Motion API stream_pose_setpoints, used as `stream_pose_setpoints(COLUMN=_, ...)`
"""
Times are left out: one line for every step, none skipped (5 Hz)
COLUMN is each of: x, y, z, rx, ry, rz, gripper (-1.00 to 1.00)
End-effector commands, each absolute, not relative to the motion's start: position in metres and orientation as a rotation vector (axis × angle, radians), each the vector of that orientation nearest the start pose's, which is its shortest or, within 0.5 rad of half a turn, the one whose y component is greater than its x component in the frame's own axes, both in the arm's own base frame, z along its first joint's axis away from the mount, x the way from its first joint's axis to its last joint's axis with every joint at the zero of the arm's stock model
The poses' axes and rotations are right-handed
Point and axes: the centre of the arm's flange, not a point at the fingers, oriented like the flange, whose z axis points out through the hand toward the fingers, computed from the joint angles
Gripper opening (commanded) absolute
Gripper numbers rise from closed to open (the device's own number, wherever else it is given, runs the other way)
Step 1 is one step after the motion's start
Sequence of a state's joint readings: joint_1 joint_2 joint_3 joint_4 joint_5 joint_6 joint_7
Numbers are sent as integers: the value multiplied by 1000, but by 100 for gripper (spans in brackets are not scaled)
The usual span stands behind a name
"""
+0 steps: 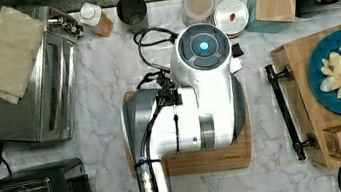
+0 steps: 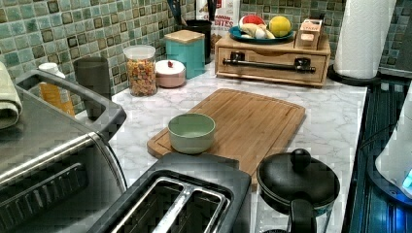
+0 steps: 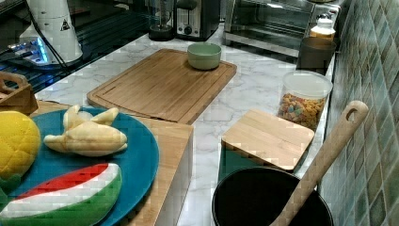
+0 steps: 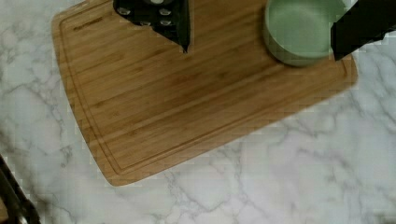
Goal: Open the drawer.
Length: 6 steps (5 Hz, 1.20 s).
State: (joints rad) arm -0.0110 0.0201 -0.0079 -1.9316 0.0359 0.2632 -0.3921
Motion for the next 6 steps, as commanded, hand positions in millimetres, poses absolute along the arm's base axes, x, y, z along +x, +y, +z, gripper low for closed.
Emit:
stream_pose_setpoints(x=503, y=-126, z=451, rx=-3132, ry=99, rz=132, gripper=100)
stream_pose_setpoints(x=496, y=-163, z=439, rx=-3166, ry=-96, rz=115, gripper=100)
stream_pose_setpoints(x=488, y=-187, z=422, rx=-3193, ry=-258, rz=47, gripper=100)
stream_pose_setpoints(x=481, y=-205, z=402, rx=-3232, ry=-290, rz=-59, gripper=100)
stream_pose_setpoints(x=480, y=-221, z=384, rx=-3230, ry=-300, rz=-39, gripper=100)
stream_pose_setpoints(x=478, y=-230, z=368, rx=-3263, ry=-308, rz=-16, gripper=100)
